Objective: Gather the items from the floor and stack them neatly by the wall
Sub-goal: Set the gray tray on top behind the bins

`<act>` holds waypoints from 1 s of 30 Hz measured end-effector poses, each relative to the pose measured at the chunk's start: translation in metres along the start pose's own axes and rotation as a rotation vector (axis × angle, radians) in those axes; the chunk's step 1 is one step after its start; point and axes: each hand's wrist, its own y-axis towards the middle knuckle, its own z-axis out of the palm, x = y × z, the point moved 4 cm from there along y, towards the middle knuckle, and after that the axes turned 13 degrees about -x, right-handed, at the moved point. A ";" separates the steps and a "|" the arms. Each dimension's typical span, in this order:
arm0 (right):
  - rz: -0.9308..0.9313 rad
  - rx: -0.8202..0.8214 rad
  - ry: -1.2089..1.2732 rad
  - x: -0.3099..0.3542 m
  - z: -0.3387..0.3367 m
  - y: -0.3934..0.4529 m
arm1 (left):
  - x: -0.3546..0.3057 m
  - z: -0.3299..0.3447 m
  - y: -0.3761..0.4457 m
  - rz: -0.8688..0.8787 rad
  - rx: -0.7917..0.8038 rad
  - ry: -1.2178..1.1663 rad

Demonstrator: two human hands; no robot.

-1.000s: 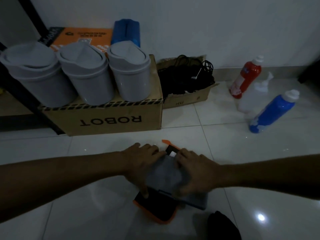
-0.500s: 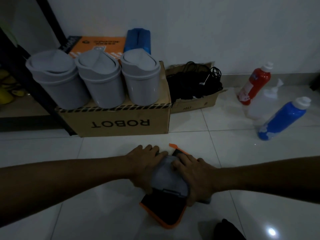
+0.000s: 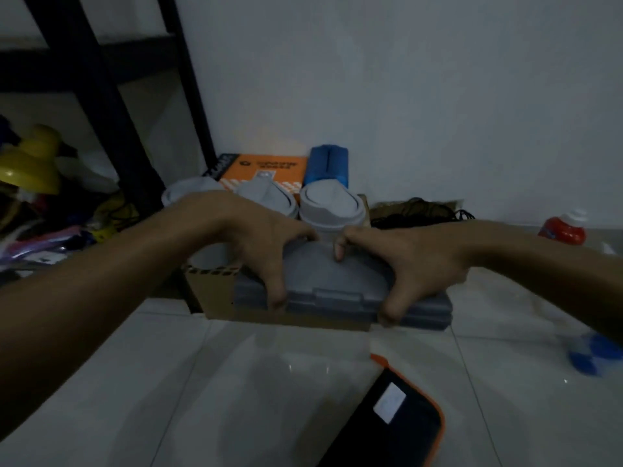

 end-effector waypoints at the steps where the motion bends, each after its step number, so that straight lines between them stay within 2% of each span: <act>1: -0.018 -0.027 0.002 0.007 -0.014 0.002 | 0.006 -0.014 -0.007 -0.014 -0.031 0.008; 5: -0.070 -0.187 0.014 0.032 -0.062 0.016 | 0.033 -0.063 -0.038 -0.066 -0.232 -0.047; 10: -0.112 -0.391 -0.024 0.044 -0.108 0.065 | 0.077 -0.105 -0.050 -0.165 -0.563 -0.163; 14: -0.090 -0.482 -0.046 0.046 -0.138 0.125 | 0.117 -0.114 -0.032 -0.244 -0.863 -0.168; 17: -0.093 -0.510 -0.043 0.045 -0.150 0.175 | 0.150 -0.107 -0.005 -0.310 -1.013 -0.257; 23: -0.107 -0.489 -0.083 0.029 -0.143 0.272 | 0.211 -0.086 0.049 -0.383 -1.124 -0.444; 26: -0.100 -0.483 -0.091 0.014 -0.139 0.308 | 0.223 -0.077 0.072 -0.400 -1.055 -0.500; 30: -0.069 -0.441 -0.129 -0.010 -0.131 0.342 | 0.228 -0.065 0.096 -0.396 -0.936 -0.449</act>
